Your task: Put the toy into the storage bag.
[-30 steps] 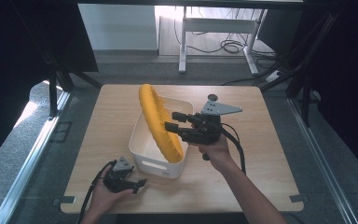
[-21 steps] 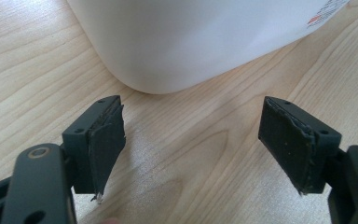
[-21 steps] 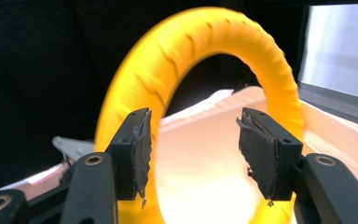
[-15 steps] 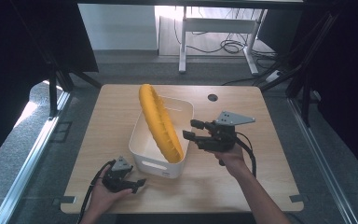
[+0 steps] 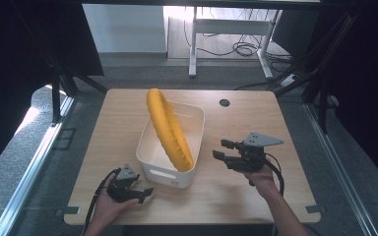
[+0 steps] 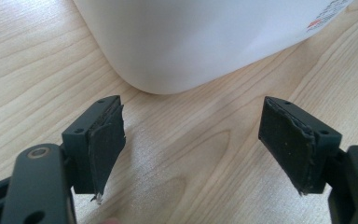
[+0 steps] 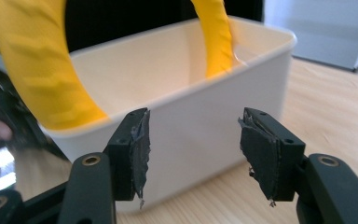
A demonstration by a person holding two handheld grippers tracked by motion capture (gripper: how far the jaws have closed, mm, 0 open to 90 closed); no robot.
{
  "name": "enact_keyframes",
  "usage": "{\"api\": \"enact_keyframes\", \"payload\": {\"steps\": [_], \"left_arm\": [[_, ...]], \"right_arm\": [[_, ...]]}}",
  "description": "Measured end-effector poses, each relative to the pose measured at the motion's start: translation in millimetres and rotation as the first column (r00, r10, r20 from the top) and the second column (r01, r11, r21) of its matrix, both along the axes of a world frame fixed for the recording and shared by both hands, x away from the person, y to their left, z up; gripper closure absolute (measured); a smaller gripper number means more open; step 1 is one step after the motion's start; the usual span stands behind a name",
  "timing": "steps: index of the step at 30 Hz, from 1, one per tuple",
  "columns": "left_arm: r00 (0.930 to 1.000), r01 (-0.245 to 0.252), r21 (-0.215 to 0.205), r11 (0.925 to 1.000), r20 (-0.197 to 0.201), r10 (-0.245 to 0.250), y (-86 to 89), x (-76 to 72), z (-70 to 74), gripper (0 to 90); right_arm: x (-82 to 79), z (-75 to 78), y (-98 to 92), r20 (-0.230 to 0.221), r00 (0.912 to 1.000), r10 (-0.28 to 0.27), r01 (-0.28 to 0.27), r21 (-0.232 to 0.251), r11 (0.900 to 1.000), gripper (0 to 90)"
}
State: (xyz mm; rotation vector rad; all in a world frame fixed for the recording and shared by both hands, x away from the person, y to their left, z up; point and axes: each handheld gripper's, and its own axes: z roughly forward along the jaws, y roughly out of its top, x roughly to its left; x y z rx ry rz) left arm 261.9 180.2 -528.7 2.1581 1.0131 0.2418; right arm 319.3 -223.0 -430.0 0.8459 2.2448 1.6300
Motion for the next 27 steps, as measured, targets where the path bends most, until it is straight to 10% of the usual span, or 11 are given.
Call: {"api": "enact_keyframes", "payload": {"steps": [15, 27], "left_arm": [[1.0000, -0.002, -0.001, 1.0000, 0.002, 0.002, 1.7, -0.4, 1.0, 22.6], [1.0000, 0.001, -0.002, 1.0000, 0.005, -0.001, 1.4, -0.8, 1.2, 22.6]], "right_arm": [[-1.4, -47.0, -44.2, -0.072, 0.9893, -0.126, 0.115, -0.147, 0.982, 41.3], [3.4, -55.7, -48.0, -0.091, 0.9864, -0.136, 0.120, -0.167, 0.979, 39.6]]}}
